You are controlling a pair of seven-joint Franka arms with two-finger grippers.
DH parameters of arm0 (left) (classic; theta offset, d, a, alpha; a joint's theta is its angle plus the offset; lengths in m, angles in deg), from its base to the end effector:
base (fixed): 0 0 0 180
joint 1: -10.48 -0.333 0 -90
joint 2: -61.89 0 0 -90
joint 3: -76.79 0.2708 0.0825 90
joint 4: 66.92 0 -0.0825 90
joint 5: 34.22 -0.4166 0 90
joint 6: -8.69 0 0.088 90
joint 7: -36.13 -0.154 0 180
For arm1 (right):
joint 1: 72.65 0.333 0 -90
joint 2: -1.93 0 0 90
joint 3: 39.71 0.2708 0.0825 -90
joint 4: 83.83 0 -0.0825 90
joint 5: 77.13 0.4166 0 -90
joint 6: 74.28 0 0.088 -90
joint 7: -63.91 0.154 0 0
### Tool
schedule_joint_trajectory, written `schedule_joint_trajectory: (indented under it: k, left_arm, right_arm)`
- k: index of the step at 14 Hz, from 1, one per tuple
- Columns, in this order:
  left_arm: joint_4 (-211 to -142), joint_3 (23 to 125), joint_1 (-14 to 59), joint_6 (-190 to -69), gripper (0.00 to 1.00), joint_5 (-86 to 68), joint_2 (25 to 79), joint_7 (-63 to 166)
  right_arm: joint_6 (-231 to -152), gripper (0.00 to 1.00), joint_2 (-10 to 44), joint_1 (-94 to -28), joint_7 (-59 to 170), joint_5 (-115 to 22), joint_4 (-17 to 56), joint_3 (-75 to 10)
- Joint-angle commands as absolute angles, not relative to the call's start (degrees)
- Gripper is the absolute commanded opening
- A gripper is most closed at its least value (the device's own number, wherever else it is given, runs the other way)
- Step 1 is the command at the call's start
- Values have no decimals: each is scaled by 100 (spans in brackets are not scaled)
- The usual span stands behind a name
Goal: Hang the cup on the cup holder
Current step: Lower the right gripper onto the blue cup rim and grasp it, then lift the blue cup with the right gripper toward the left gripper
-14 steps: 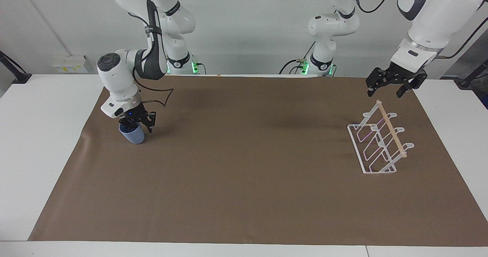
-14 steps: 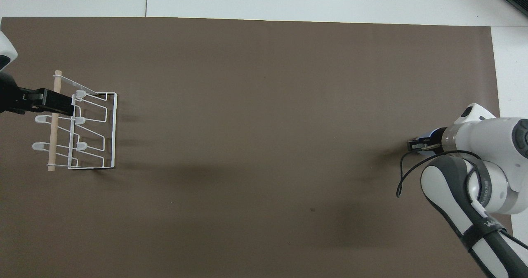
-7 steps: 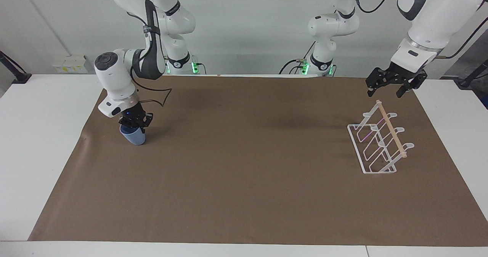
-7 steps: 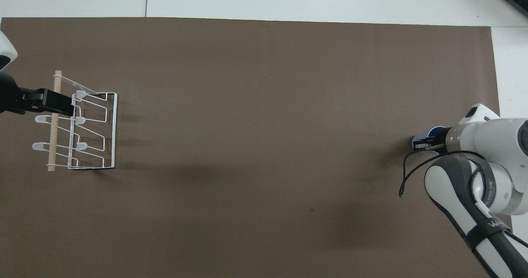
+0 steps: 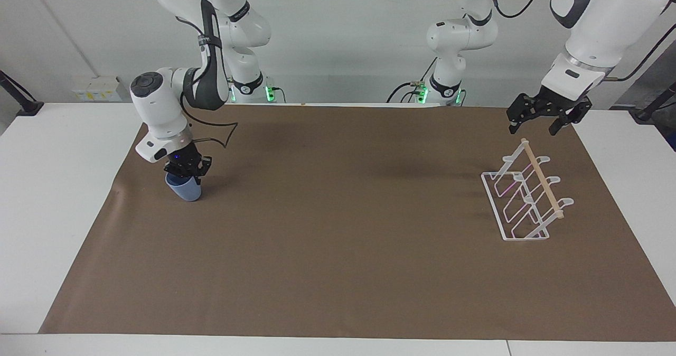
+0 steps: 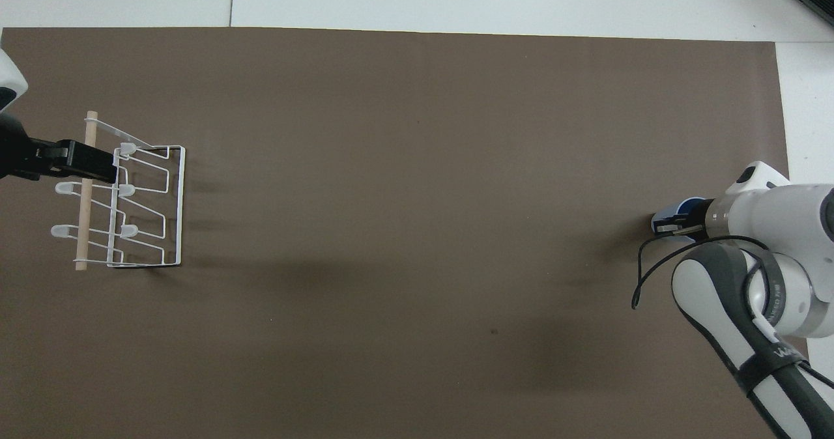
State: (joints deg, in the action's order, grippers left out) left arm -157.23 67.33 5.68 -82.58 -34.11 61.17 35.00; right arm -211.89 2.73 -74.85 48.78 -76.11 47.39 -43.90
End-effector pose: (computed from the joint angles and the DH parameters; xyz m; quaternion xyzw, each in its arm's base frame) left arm 0.5906 -0.0480 0.5242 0.9987 -0.0505 0.0021 0.0021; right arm 0.5502 -0.0610 0.2404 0.9963 0.0699 0.0490 0.0034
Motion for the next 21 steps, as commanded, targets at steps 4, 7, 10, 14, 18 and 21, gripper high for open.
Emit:
schedule_joint_trajectory:
  k: [4,7,10,14,18,21]
  left_arm:
    - [-15886,6748,653,-8325,100,-3334,6268,3499]
    - [-15991,6748,670,-8325,100,-3334,6330,3542]
    - [-16262,6722,679,-8377,100,-3317,6452,3900]
    - [-16431,6730,670,-8860,100,-2177,6505,5715]
    - [-16413,6686,688,-9045,100,-1281,6488,7817]
    - [-16422,6537,688,-9177,100,-682,6488,8927]
  right_arm:
    - [-19666,0,254,-7529,4748,-7528,3564,-4358]
    - [-18629,0,114,-7502,4861,-7546,2782,-4340]
    - [-17793,0,35,-7502,4906,-7555,2105,-4279]
    - [-17369,0,-202,-7476,4906,-7520,1689,-4086]
    - [-17412,0,-343,-7405,4862,-7432,1750,-4094]
    - [-17596,0,-352,-7397,4801,-6223,1786,-4085]
